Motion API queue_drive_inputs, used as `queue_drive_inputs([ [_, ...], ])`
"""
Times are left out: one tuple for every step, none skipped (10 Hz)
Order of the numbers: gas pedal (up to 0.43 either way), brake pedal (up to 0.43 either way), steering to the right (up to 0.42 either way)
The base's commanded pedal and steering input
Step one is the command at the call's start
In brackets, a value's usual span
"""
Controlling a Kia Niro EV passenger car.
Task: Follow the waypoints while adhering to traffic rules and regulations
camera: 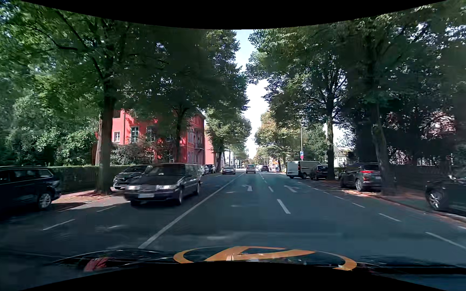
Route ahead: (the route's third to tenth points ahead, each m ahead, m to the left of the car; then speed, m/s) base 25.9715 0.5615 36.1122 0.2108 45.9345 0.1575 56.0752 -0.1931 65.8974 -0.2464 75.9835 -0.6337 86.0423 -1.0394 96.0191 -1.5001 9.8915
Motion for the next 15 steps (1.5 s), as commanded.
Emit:
queue_drive_inputs([
  [0.067, 0.000, 0.001],
  [0.067, 0.000, 0.001],
  [0.067, 0.000, 0.001],
  [0.067, 0.000, 0.001],
  [0.067, 0.000, 0.001],
  [0.067, 0.000, 0.001],
  [0.079, 0.000, 0.001],
  [0.110, 0.000, 0.002],
  [0.118, 0.000, 0.002],
  [0.118, 0.000, 0.002],
  [0.118, 0.000, 0.002],
  [0.118, 0.000, 0.002],
  [0.118, 0.000, 0.003],
  [0.118, 0.000, 0.003],
  [0.118, 0.000, 0.003],
])
